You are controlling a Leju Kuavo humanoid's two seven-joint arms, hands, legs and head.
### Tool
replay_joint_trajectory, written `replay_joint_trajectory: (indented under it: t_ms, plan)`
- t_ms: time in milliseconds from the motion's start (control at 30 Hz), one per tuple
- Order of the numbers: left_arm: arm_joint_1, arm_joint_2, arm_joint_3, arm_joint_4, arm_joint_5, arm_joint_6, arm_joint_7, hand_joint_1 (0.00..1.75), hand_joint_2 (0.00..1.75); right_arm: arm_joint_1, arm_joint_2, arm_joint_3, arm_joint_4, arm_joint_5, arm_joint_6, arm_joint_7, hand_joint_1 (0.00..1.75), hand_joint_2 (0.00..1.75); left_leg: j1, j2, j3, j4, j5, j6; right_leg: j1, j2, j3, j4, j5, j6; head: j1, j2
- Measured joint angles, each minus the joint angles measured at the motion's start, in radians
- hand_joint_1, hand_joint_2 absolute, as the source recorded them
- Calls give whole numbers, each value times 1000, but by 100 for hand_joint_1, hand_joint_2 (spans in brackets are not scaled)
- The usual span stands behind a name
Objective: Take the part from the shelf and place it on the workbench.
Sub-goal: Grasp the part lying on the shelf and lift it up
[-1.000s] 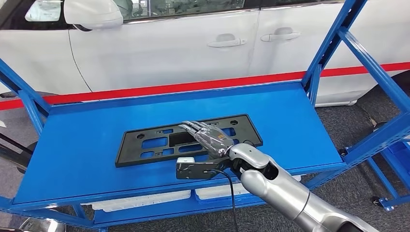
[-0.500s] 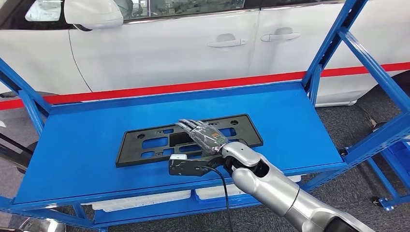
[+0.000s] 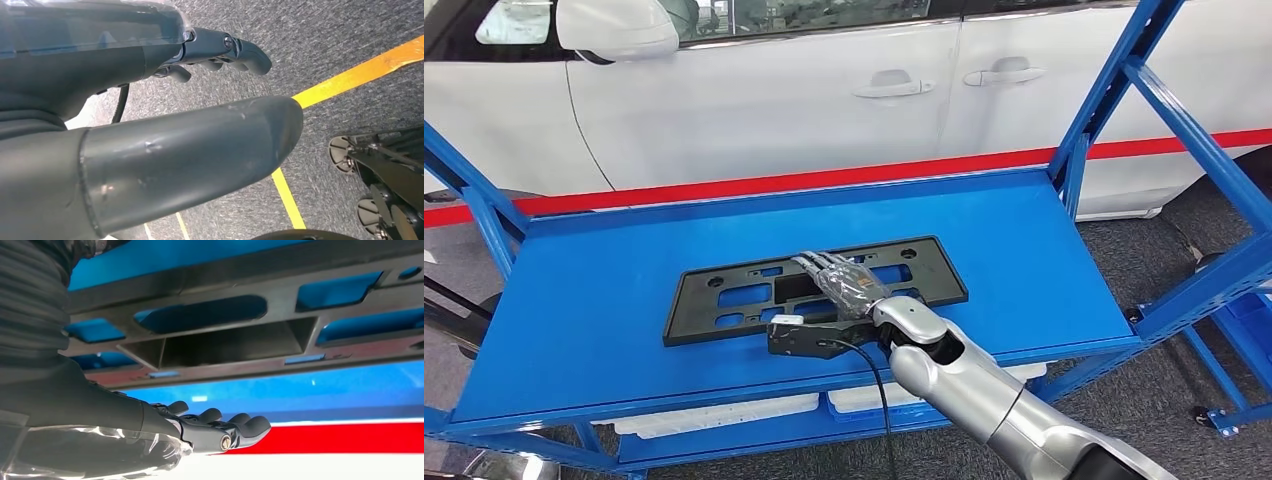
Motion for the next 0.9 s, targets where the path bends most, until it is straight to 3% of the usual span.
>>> replay_joint_trajectory:
  t_ms: [600, 733, 800, 900]
  plan:
    - [2, -1, 2, 0, 11, 1, 5, 0, 0, 2, 50, 3, 93, 1, 0, -6, 4, 175, 0, 0, 0, 0, 0, 0, 0, 0, 0, 0, 0, 0, 0, 0]
    - [2, -1, 3, 0, 11, 1, 5, 0, 0, 2, 51, 5, 98, 1, 0, -6, 163, 175, 0, 0, 0, 0, 0, 0, 0, 0, 0, 0, 0, 0, 0, 0]
    - [2, -1, 5, 0, 12, 1, 5, 0, 0, 3, 51, 6, 99, 1, 0, -6, 175, 175, 0, 0, 0, 0, 0, 0, 0, 0, 0, 0, 0, 0, 0, 0]
    - [2, -2, 6, 0, 13, -1, 5, 0, 0, 6, 51, 6, 99, 1, -1, -6, 175, 175, 0, 0, 0, 0, 0, 0, 0, 0, 0, 0, 0, 0, 0, 0]
